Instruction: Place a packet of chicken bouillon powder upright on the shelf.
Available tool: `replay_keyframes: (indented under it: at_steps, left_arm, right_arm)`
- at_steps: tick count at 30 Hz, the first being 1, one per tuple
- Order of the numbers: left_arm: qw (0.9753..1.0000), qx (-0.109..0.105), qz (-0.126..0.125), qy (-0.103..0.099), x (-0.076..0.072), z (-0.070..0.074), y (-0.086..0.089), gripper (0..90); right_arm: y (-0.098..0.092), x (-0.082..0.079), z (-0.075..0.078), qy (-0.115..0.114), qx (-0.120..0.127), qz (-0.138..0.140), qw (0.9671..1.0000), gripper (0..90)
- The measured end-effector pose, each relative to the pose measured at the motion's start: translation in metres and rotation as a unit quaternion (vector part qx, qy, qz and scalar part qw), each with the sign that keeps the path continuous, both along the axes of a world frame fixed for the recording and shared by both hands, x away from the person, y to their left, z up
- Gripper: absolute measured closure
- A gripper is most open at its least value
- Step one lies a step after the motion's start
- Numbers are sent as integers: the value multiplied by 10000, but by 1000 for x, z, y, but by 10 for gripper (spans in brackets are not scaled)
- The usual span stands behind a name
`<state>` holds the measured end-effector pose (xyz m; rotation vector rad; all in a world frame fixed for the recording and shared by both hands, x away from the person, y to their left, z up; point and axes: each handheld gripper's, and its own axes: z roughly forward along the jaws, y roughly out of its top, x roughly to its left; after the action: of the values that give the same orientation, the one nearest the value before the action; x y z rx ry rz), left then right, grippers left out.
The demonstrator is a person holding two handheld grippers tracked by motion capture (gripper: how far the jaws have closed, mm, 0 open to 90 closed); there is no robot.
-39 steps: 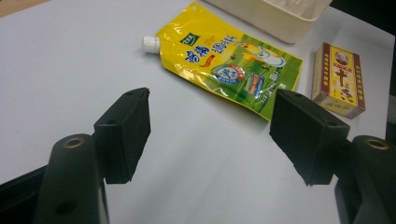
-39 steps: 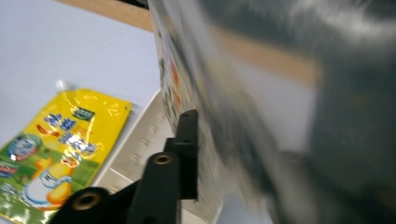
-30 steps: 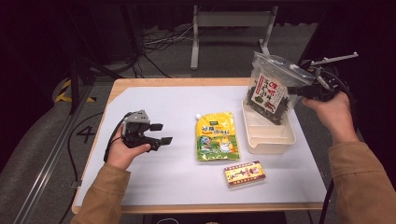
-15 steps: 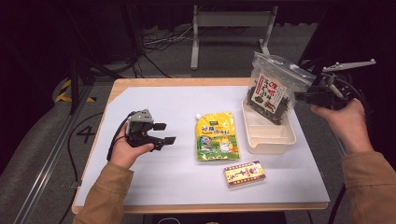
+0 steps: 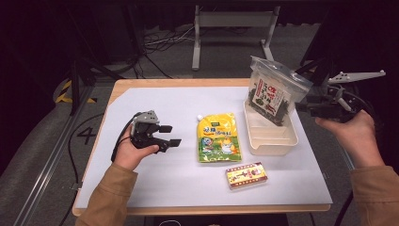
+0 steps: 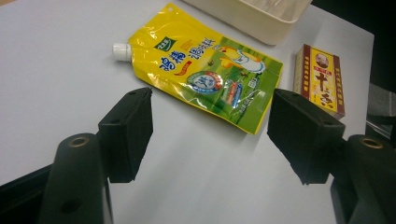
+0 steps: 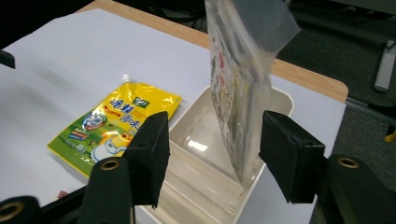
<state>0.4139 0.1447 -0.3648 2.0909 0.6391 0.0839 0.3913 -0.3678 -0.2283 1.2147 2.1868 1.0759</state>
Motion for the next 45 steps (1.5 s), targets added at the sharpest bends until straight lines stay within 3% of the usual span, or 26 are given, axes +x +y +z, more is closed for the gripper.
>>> replay_keyframes:
  at_steps: [10,15,26,31,38,45]
  left_arm:
    - [9999,-94,84,18,3,0,-7,302]
    - [9993,-249,209,162,9,-3,-16,284]
    - [9968,-351,551,469,24,-12,-41,264]
    - [9965,-268,589,525,29,-17,-53,266]
    - [9944,-183,772,701,34,-24,-63,266]
    - [9920,80,933,848,37,-33,-77,277]
  right_arm:
    - [10,-19,-4,-118,76,291,9995,426]
    - [15,-27,-8,-193,135,454,9987,421]
    - [19,-35,-21,-163,189,565,9981,417]
    - [21,-38,-24,-201,200,611,9977,413]
    - [24,-42,-27,-218,243,670,9972,410]
    - [26,-45,-29,-205,239,701,9970,411]
